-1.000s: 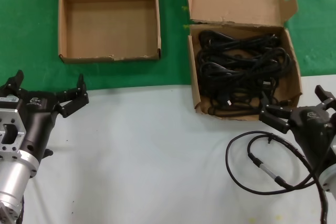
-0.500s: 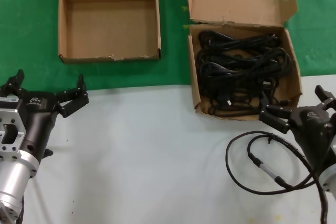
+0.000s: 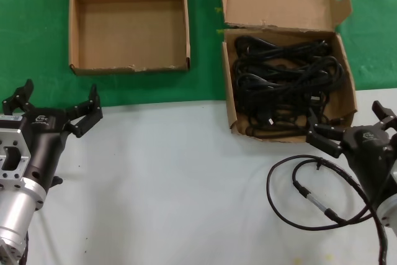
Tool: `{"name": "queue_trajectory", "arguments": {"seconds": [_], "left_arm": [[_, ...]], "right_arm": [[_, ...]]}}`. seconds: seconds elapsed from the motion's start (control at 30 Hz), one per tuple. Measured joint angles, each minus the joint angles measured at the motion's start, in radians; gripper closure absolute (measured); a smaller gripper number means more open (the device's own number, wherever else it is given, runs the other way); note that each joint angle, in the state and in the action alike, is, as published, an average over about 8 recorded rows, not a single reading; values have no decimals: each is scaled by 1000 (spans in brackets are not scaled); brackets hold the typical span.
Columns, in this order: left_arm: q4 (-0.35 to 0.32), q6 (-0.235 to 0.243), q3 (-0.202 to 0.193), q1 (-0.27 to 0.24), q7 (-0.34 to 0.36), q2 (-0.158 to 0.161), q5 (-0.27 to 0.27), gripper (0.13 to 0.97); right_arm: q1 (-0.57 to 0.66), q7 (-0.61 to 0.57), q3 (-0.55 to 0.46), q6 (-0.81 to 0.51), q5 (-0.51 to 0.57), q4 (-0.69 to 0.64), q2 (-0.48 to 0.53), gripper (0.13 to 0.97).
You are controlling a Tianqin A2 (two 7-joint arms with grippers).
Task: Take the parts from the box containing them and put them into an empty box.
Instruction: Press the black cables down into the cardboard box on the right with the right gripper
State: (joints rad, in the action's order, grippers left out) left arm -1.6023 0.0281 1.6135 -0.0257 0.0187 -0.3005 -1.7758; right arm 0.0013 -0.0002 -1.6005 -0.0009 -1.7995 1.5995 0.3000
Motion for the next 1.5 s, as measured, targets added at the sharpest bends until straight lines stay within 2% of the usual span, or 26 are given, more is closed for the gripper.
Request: {"name": "queue_trajectory", "arguments": {"seconds": [0.13,0.4,0.43,0.7,0.73,0.83,1.0,1.03,1.3,1.5], "left_arm": [[0,0,0,0,0,0,0,244],[0,0,0,0,0,0,0,398],[0,0,0,0,0,0,0,398],[0,0,0,0,0,0,0,611],[0,0,0,0,0,0,0,611],[0,0,0,0,0,0,0,678],[0,0,0,0,0,0,0,789],[0,0,0,0,0,0,0,789],[0,0,0,0,0,0,0,903],[0,0,0,0,0,0,0,915]], "right_arm": [[0,0,0,0,0,0,0,129],[0,0,-1,1,0,1,1,129],[-1,0,-2,2,-1,2,2,129],[-6,1,-17,21,-8,24,30,129],[-6,-1,-18,21,-6,29,36,129],[-3,-22,-13,5,4,41,53,129],[19,-149,21,-108,21,58,92,129],[27,-187,28,-143,23,60,105,129],[120,-466,31,-410,38,57,264,129],[228,-621,-19,-561,71,28,379,129]]}}
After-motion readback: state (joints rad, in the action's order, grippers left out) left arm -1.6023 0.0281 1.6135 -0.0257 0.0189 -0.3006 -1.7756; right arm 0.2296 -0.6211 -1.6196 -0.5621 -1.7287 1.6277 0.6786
